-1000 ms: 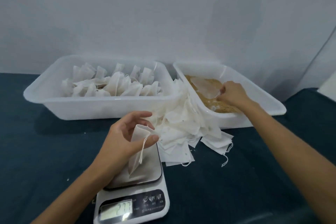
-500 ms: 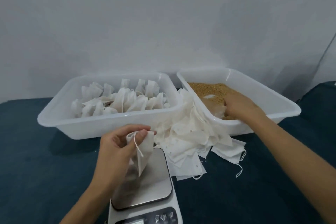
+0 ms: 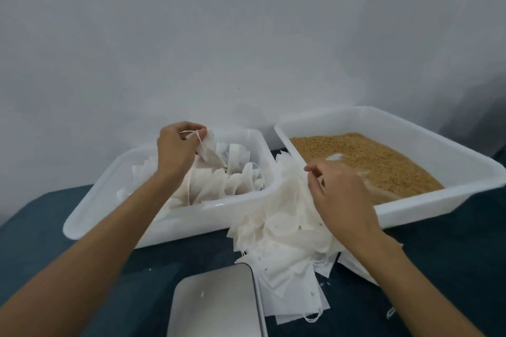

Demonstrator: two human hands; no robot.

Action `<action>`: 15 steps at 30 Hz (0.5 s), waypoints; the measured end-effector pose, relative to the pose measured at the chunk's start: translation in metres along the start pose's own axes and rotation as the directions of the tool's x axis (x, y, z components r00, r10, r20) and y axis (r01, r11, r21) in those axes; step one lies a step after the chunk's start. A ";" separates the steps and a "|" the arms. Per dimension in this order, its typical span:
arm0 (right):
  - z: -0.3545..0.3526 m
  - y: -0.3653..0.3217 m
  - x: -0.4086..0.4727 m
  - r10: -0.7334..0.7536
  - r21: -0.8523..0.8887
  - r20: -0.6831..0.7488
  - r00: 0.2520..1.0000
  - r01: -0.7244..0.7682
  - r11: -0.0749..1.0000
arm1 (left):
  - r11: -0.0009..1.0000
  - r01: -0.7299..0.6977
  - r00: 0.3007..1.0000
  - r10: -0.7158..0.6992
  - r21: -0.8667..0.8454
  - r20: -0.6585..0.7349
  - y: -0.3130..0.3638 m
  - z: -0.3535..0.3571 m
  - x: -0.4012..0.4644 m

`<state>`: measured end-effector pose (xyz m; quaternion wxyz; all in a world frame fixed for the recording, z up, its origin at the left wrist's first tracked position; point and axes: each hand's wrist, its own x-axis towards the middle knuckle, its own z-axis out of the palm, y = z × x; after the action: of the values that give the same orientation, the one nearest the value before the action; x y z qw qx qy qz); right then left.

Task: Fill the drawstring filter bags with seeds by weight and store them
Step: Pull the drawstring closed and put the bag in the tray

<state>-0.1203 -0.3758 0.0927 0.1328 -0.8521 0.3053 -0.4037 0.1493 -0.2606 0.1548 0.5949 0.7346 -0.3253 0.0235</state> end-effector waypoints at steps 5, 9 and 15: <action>0.002 0.001 -0.002 0.016 0.017 -0.024 1.000 -0.016 1.000 | 0.987 0.030 0.998 -0.039 0.160 0.049 -0.020 0.047 0.040; 0.001 0.004 -0.002 0.033 0.045 -0.012 0.999 -0.032 0.998 | 0.950 0.060 0.994 -0.086 0.306 0.073 -0.037 0.082 0.053; 0.001 0.006 -0.001 0.064 0.059 -0.004 0.998 -0.064 0.996 | 0.689 0.016 0.943 -0.252 0.725 0.218 -0.046 0.116 0.055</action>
<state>-0.1228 -0.3800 0.0885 0.1699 -0.8365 0.3207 -0.4106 0.1748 -0.3849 0.1043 0.2068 0.9239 -0.3219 -0.0084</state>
